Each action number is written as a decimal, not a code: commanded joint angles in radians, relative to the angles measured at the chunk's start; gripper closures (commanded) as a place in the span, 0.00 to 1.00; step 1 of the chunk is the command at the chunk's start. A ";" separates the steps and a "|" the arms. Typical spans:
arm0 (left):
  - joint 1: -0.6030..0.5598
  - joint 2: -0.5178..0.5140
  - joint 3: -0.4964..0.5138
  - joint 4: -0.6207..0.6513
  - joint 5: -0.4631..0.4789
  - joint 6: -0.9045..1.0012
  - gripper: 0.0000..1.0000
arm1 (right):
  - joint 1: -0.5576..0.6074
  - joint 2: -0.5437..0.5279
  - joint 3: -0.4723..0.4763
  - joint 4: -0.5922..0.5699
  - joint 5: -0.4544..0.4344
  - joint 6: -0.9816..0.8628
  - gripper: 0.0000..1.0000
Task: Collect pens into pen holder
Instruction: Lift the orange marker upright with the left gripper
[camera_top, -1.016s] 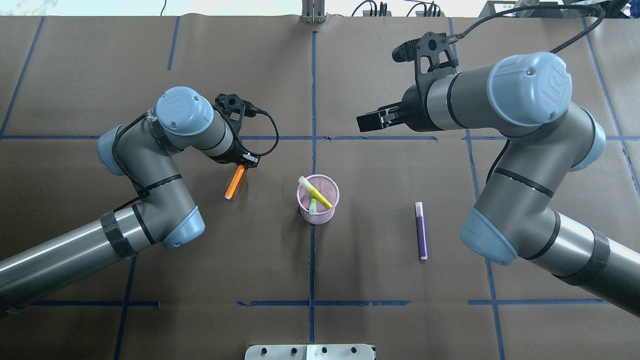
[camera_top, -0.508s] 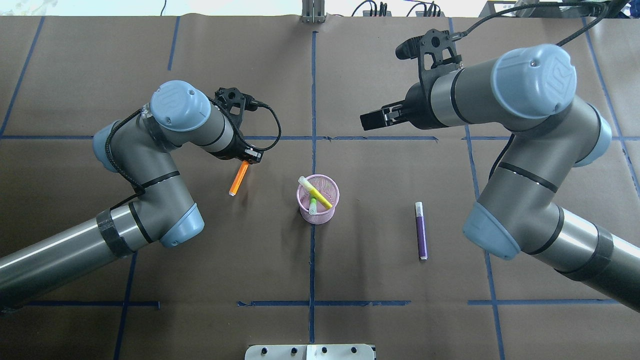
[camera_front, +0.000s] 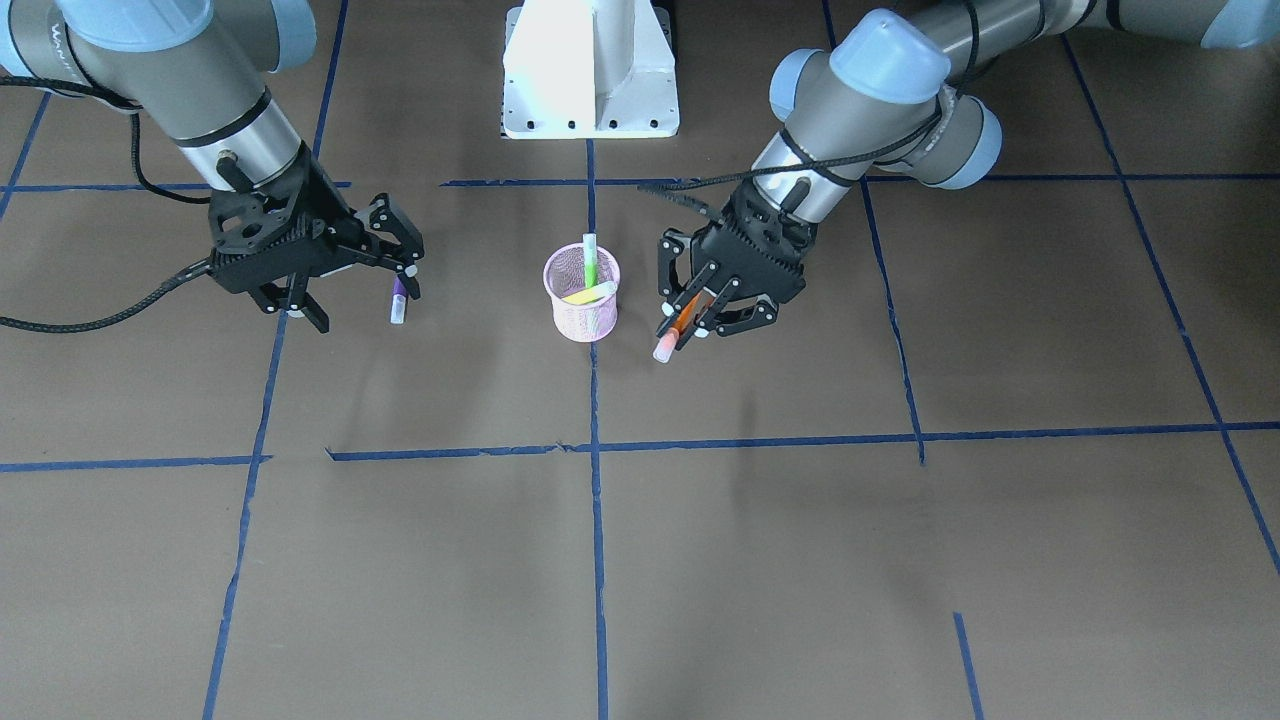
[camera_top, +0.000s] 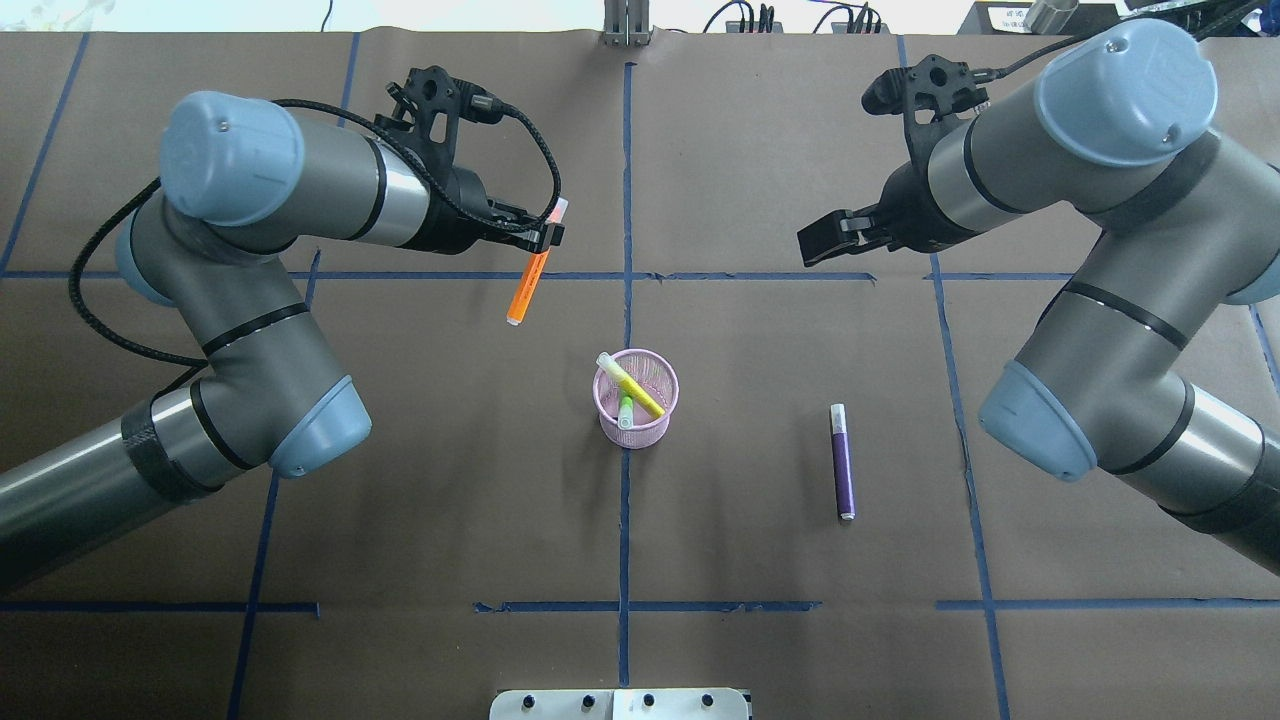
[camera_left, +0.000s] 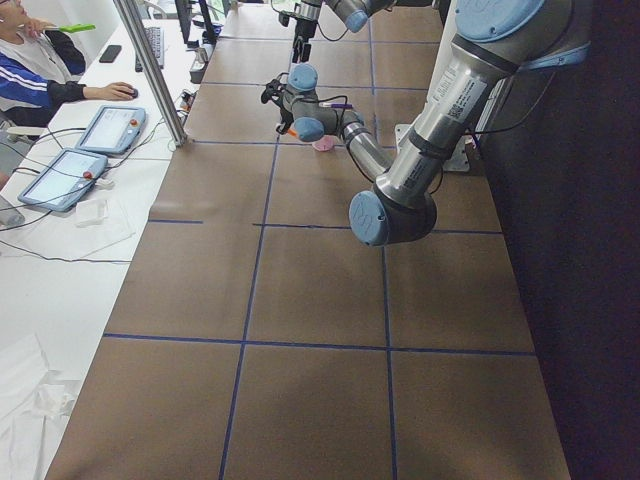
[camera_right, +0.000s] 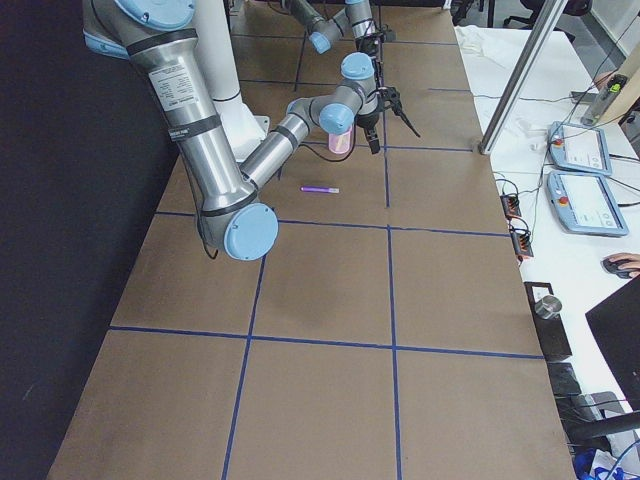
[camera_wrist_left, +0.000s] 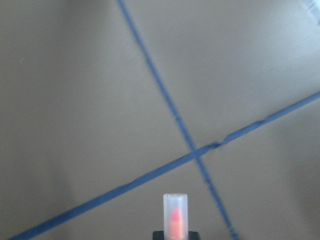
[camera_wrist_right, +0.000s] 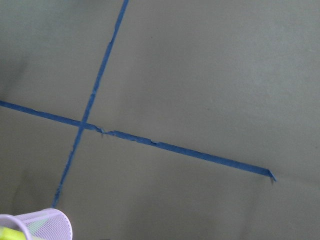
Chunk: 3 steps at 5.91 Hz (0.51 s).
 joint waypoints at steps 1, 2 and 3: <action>0.015 0.014 0.012 -0.263 0.116 -0.081 1.00 | 0.026 -0.020 -0.002 -0.109 0.053 0.003 0.00; 0.098 0.017 0.044 -0.420 0.236 -0.087 1.00 | 0.040 -0.020 -0.002 -0.164 0.084 0.006 0.00; 0.148 0.011 0.114 -0.563 0.295 -0.086 1.00 | 0.047 -0.026 -0.002 -0.165 0.113 0.012 0.00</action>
